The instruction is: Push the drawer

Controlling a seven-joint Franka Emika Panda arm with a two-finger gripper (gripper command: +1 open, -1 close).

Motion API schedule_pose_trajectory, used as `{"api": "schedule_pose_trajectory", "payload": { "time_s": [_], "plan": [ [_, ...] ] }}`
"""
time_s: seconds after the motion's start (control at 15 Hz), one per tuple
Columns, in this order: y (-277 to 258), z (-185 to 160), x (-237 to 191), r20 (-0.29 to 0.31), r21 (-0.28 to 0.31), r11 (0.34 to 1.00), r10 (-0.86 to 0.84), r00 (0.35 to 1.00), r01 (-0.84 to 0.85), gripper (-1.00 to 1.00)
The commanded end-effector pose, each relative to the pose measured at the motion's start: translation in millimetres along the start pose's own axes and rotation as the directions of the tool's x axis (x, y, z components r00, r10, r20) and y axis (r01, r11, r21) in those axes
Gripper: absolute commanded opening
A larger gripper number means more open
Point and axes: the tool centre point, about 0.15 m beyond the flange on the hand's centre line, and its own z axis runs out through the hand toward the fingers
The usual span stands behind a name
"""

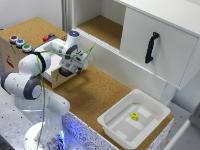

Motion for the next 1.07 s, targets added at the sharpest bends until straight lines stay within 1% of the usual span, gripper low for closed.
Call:
{"api": "schedule_pose_trajectory", "payload": {
  "time_s": [0.0,0.07,0.33,0.67,1.0],
  "plan": [
    [-36.5,35.3,9.2,0.009,-0.077,0.996,0.037,0.999,-0.036,-1.0],
    [-41.9,39.1,9.3,0.018,-0.058,0.997,0.046,0.999,-0.045,-1.0],
    [-65.3,47.9,16.8,0.028,-0.027,0.999,0.037,0.999,-0.037,-1.0],
    [-106.5,55.7,30.6,0.045,0.018,1.0,-0.014,0.999,0.013,-1.0],
    [-149.8,56.7,49.7,0.038,0.061,0.995,-0.08,0.996,0.078,-1.0]
  ]
}}
